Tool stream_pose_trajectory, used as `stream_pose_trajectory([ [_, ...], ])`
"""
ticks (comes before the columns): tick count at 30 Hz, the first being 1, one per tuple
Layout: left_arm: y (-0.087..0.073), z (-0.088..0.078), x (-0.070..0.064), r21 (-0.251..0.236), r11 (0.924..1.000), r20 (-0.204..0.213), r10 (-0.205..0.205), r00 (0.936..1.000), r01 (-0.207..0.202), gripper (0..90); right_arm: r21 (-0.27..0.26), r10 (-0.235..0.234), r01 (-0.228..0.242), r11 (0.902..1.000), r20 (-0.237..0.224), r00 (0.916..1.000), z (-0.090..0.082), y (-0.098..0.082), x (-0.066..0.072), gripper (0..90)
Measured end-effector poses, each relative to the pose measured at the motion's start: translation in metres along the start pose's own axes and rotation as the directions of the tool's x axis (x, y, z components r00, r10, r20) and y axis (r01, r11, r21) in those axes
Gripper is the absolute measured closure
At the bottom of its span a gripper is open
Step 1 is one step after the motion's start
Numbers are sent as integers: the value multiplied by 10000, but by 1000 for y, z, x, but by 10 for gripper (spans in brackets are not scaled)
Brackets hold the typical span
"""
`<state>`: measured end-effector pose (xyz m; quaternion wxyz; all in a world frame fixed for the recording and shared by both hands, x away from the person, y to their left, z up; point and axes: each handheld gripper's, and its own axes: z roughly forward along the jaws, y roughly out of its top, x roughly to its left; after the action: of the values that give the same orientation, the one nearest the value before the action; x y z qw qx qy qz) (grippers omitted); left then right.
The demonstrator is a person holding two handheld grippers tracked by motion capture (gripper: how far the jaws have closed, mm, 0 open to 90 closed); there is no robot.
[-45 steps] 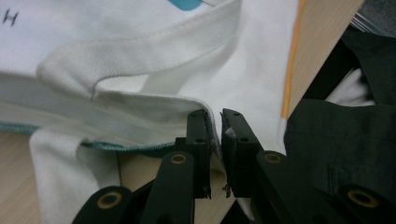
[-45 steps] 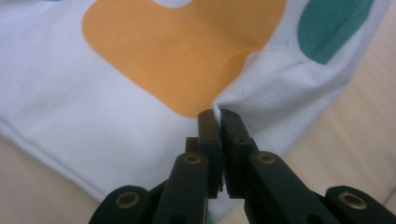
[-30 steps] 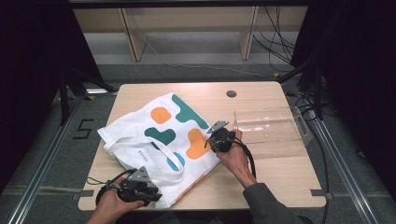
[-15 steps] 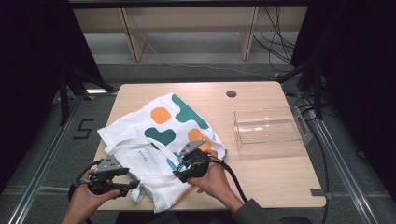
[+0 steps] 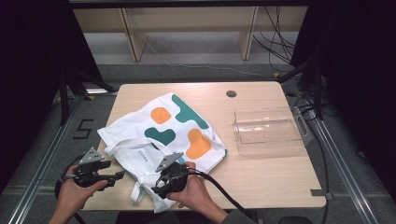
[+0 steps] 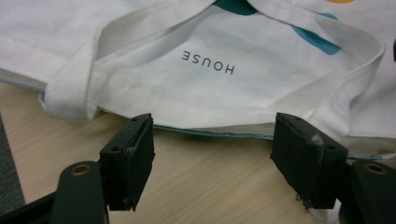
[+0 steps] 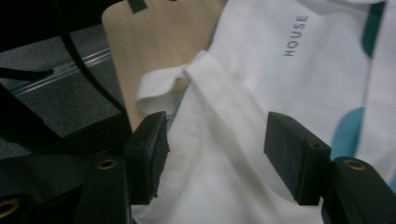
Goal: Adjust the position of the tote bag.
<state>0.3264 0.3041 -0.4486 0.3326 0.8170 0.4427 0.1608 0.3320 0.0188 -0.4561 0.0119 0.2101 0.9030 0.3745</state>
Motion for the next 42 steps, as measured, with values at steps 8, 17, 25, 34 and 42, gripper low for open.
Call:
stream_pose_trajectory([
  [8,0,0,2,199,9997,-34,171,9998,-170,285,447,-435,437,9980,-60,9990,21,3,11,454],
  [17,-3,-4,8,-440,9979,-574,-505,9971,480,273,1699,-1863,1790,9691,282,9821,24,-7,14,870],
  [25,-8,-14,26,-361,9987,-1692,-410,9847,354,267,2317,-2128,2067,9506,15,9771,-6,-22,3,889],
  [34,-13,-9,35,268,9996,-2180,-51,9759,112,260,2413,-2118,1969,9503,374,9766,-48,-45,-19,889],
  [42,-18,5,31,1102,9939,-1545,110,9879,61,243,2046,-1605,1389,9689,928,9827,-80,-66,-38,888],
])
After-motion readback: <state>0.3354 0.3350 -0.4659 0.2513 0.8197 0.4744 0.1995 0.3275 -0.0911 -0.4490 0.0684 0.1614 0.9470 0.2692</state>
